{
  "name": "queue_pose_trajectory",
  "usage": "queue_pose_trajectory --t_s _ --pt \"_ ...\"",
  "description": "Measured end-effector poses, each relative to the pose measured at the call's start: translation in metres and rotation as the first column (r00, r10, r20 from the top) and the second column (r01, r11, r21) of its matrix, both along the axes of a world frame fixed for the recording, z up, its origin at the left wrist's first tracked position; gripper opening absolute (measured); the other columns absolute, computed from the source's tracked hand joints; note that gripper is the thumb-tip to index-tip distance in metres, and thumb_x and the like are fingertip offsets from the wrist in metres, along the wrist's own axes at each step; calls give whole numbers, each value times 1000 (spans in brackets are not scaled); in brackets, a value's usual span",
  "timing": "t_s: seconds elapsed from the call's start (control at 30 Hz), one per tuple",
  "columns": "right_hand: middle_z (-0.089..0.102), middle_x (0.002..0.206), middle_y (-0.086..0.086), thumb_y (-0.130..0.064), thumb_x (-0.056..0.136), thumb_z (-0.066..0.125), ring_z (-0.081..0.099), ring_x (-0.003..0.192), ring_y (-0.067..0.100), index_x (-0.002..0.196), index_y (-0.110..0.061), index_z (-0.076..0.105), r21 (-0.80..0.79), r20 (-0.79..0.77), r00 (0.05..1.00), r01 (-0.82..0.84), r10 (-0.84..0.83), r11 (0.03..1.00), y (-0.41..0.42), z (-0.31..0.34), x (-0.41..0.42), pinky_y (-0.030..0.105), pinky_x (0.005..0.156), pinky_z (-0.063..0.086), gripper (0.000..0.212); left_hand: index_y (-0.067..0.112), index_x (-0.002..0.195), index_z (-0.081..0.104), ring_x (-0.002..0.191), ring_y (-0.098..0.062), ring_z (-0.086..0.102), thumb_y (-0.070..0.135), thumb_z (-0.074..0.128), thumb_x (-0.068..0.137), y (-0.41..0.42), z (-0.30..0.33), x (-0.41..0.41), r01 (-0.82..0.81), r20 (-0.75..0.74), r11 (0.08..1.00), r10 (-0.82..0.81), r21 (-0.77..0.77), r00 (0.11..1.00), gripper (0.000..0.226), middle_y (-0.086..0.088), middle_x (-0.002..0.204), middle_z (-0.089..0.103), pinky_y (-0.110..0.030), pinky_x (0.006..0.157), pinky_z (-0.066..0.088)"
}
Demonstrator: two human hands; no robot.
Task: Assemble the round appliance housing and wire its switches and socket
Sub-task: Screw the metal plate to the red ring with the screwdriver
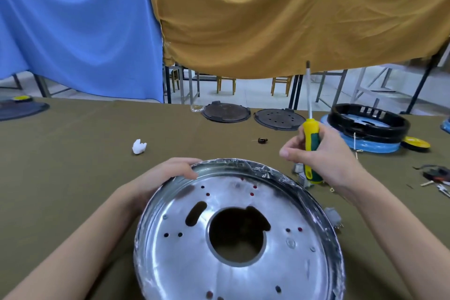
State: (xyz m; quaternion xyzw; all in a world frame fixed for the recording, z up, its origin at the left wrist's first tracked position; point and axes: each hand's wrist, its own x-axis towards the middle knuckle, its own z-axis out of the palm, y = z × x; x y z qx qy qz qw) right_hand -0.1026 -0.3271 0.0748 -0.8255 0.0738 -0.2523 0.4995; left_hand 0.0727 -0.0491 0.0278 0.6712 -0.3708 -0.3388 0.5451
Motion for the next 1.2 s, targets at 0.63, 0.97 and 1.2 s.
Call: queue_pose_trajectory --t_s 0.63,0.97,1.2 --pt "74 80 -12 -13 75 83 69 72 11 80 -15 57 -428 -344 919 -335 192 840 53 20 43 35 70 57 26 39 95 60 79 12 65 -1 50 98 -10 -31 31 -147 87 931 124 336 988 42 37 63 64 2 60 41" --pt "71 72 -12 -16 74 83 66 69 8 76 -23 46 -607 -356 931 -295 80 738 72 13 36 39 68 56 38 48 97 75 105 0 66 25 63 86 -1 -19 16 -21 -35 970 31 242 999 29 33 89 70 -2 65 48" --pt "67 82 -10 -9 83 74 60 72 8 76 -30 41 -726 -398 917 -322 10 608 83 12 34 39 71 55 40 45 88 76 88 -1 70 17 52 95 -2 -10 0 -73 -58 957 92 282 994 37 21 86 74 -3 60 48"
